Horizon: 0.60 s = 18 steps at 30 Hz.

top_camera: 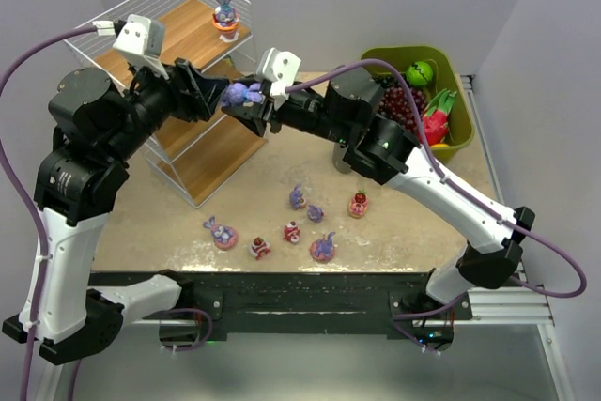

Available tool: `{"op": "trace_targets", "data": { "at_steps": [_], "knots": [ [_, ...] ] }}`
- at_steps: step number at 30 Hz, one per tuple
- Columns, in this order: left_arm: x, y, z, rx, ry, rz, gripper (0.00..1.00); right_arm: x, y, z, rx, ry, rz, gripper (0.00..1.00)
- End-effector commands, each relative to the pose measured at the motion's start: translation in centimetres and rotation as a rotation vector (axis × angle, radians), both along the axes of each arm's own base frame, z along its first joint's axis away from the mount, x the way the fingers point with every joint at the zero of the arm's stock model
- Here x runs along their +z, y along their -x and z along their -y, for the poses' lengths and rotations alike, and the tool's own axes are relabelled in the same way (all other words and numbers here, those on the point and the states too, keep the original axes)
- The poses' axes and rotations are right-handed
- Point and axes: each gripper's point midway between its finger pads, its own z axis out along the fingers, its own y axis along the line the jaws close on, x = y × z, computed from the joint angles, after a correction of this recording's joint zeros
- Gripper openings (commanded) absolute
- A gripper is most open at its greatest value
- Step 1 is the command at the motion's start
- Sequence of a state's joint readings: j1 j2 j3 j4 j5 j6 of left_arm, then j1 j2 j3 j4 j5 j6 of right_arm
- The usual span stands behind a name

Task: Place and organize the plastic toys onto the shelf

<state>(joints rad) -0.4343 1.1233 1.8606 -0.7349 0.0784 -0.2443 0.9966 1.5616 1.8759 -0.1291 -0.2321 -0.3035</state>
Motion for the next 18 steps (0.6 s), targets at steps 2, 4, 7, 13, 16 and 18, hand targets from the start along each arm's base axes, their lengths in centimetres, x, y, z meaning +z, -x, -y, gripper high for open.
{"op": "trace_targets", "data": {
  "at_steps": [2, 4, 7, 13, 16, 18],
  "knots": [
    [-1.3, 0.0, -0.1, 0.005, -0.019, -0.029, 0.63, 6.3, 2.4, 2.5, 0.033, -0.181, 0.091, 0.0],
    [-1.5, 0.0, -0.4, 0.023, -0.024, -0.032, 0.62, 6.4, 2.4, 2.7, 0.031, -0.189, 0.093, 0.0],
    [-1.9, 0.0, -1.0, 0.051, -0.033, -0.035, 0.61, 6.7, 2.6, 3.0, 0.03, -0.195, 0.099, 0.0],
    [-2.3, -0.4, -2.0, 0.107, -0.044, -0.034, 0.56, 6.8, 2.7, 3.0, 0.034, -0.195, 0.106, 0.0],
    [-2.3, -0.5, -2.3, 0.125, -0.048, -0.029, 0.54, 6.8, 2.8, 3.0, 0.035, -0.196, 0.108, 0.0],
    [-2.2, -0.6, -2.5, 0.139, -0.046, -0.026, 0.52, 6.9, 2.8, 3.1, 0.034, -0.199, 0.112, 0.0]
  ]
}}
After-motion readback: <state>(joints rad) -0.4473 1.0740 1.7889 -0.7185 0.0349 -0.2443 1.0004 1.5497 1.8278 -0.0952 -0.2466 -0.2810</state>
